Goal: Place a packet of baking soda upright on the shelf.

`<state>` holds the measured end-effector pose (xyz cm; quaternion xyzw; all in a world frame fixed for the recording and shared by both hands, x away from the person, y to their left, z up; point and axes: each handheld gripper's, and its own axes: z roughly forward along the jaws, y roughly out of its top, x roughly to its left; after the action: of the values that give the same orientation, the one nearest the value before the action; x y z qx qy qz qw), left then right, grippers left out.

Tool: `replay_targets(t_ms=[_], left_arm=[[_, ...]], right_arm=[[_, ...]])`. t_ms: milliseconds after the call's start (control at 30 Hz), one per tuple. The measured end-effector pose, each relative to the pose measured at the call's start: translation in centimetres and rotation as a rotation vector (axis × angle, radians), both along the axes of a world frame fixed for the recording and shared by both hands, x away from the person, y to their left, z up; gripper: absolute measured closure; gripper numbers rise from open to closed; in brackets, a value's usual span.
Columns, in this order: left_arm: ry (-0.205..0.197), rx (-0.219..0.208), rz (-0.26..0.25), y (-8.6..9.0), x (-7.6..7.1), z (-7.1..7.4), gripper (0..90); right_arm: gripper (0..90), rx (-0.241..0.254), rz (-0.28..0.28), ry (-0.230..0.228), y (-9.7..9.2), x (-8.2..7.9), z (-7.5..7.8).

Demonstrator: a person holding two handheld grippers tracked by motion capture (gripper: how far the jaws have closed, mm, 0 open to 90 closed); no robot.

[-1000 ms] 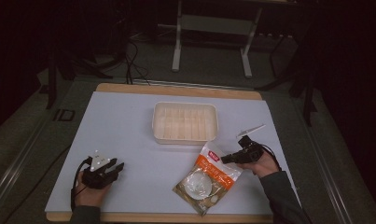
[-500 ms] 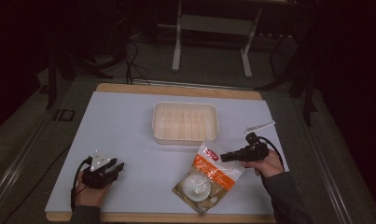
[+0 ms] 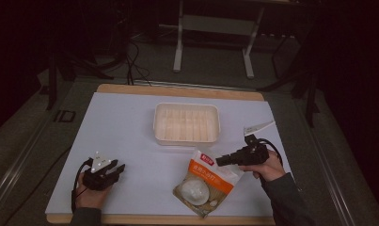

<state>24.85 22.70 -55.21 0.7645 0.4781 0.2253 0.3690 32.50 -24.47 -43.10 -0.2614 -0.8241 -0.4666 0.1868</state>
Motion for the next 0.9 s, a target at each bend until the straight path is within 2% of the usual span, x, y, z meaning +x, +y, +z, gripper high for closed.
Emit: replay_targets(t_ms=[133,467,600,667,900], left_arm=[[-0.001,0.001,0.001,0.0,0.0,0.0,61.8],[0.001,0.000,-0.001,0.1,0.0,0.0,61.8],[0.000,0.000,-0.001,0.1,0.0,0.0,61.7],[-0.004,-0.001,0.000,0.0,0.0,0.0,61.7],[-0.009,0.000,0.001,0.1,-0.1,0.1,61.7]], right_arm=[[90.0,0.022,0.056,-0.020,1.0,-1.0,1.0],[90.0,0.064,0.150,-0.053,3.3,-2.6,2.5],[90.0,0.082,0.155,-0.061,3.5,-2.9,3.1],[90.0,0.076,0.153,-0.074,3.6,-3.1,3.5],[90.0,0.071,0.088,-0.082,3.0,-2.7,3.9]])
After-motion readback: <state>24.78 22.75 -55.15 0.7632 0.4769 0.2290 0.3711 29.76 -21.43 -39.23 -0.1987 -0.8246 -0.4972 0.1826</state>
